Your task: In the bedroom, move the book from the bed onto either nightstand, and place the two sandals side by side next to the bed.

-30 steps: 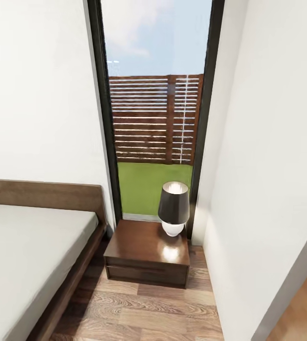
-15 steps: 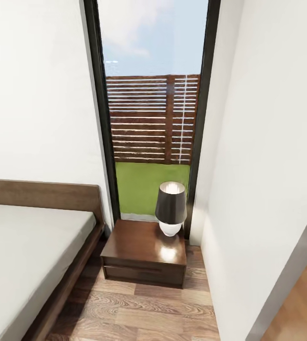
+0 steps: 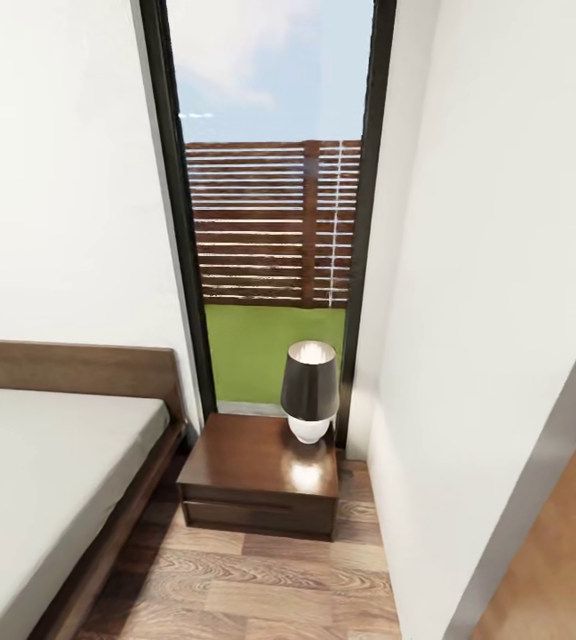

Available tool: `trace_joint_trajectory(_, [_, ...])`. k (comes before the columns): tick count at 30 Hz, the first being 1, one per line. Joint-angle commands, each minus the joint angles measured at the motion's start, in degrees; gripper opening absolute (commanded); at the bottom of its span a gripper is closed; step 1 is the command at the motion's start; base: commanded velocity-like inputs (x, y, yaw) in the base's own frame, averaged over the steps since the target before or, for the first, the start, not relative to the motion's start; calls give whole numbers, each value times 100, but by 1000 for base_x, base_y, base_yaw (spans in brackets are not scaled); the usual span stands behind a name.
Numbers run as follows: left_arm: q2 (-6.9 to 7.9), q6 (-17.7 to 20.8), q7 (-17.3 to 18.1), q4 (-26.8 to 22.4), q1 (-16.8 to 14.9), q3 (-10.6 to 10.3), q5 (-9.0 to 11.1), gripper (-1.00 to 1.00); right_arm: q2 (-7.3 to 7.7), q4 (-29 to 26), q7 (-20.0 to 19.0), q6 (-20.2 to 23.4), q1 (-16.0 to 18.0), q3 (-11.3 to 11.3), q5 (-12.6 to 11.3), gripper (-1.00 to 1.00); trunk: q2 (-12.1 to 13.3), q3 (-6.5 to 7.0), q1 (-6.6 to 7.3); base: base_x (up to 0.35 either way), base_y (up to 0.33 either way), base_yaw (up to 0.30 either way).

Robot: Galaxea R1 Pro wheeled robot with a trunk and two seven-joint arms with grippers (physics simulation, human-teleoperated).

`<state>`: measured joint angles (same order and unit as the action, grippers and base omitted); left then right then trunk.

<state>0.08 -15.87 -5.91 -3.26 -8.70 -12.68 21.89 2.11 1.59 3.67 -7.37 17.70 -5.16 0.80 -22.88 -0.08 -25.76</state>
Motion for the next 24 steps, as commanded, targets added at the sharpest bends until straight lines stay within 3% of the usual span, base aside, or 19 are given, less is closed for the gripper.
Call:
trace_joint_trajectory(1, [0,-13,-24,1,0,-50,32,100,0,17,2,-37,5,-46,-3,-100,-4,-2,-2,6,-32,-24])
trace_joint_trajectory(24, [0,-13,-24,1,0,-50,31,100,0,17,2,-37,5,-46,-1,-100,-4,-2,-2,37,-6,-20])
